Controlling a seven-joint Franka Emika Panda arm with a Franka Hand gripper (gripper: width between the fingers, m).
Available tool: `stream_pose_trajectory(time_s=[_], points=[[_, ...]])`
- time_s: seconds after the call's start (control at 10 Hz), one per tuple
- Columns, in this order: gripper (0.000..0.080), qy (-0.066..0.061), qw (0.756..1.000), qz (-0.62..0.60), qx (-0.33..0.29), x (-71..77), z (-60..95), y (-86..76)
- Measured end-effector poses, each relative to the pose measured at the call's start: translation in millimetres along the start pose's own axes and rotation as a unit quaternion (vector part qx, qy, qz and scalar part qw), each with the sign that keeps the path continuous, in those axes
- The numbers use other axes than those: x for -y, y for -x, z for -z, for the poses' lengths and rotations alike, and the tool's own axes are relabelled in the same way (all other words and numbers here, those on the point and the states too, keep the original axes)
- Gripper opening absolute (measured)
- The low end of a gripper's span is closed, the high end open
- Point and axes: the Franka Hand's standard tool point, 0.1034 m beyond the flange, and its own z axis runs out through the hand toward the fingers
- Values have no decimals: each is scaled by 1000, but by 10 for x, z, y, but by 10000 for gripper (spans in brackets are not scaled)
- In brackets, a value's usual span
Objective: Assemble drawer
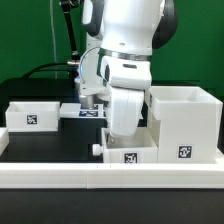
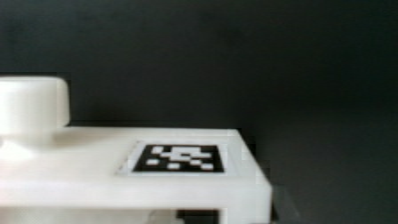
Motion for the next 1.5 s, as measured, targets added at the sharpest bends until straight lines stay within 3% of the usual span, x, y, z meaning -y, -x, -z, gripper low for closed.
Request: stream_pose_trajectory(time_s=[0.4,0.7,1.1,1.5], points=[[44,-6,1000,4,8,13,1,31],[44,-25,1000,6,14,35,10,28],[44,-24,1000,8,16,-43,69,-30],[44,-25,1000,-1,15,-28,45,-38]])
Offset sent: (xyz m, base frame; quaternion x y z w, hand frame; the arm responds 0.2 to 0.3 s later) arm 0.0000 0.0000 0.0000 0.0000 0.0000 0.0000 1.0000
